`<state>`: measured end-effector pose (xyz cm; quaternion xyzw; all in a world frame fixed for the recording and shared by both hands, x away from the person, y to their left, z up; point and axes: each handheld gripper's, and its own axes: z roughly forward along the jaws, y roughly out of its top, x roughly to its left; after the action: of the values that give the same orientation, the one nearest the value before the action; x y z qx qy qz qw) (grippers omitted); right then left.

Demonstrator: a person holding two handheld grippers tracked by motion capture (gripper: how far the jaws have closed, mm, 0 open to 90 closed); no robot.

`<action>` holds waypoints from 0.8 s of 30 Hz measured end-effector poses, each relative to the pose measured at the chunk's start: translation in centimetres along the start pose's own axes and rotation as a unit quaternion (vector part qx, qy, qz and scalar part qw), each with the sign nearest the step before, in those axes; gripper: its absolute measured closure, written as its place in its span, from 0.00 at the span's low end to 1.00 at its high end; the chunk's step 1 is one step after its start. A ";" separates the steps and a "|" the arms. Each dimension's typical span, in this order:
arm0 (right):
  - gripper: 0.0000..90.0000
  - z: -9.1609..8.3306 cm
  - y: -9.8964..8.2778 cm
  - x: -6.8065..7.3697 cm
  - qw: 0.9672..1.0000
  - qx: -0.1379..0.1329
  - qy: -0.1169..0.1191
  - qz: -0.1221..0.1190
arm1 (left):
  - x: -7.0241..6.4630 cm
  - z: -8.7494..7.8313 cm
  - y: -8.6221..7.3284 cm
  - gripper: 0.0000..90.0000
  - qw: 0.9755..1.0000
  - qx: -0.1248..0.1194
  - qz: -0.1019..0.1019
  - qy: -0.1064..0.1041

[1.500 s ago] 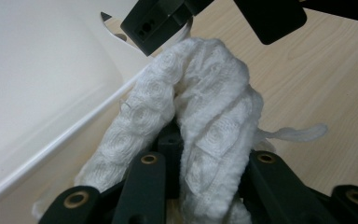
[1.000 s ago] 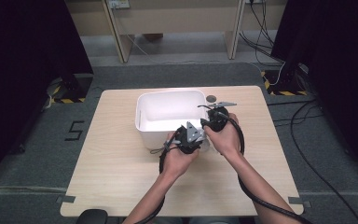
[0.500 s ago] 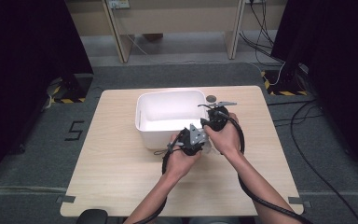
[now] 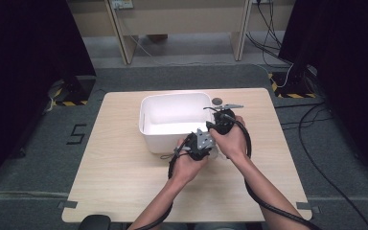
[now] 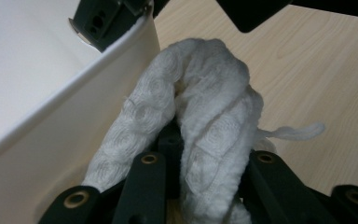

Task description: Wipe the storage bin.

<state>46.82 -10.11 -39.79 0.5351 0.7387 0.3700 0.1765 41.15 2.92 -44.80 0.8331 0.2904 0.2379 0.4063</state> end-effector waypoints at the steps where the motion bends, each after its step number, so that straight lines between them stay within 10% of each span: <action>1: 0.74 0.0 0.0 0.0 1.000 0.000 0.000 0.000 | 0.0 0.1 -0.1 0.83 1.000 0.001 -0.001 -0.002; 24: 0.74 0.0 0.0 0.0 1.000 0.000 0.001 -0.001 | -0.5 2.9 -1.8 0.83 0.999 0.031 -0.001 -0.011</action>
<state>46.83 -10.15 -39.80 0.5336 0.7396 0.3706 0.1761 42.07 1.95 -47.98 0.8476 0.2935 0.2193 0.3837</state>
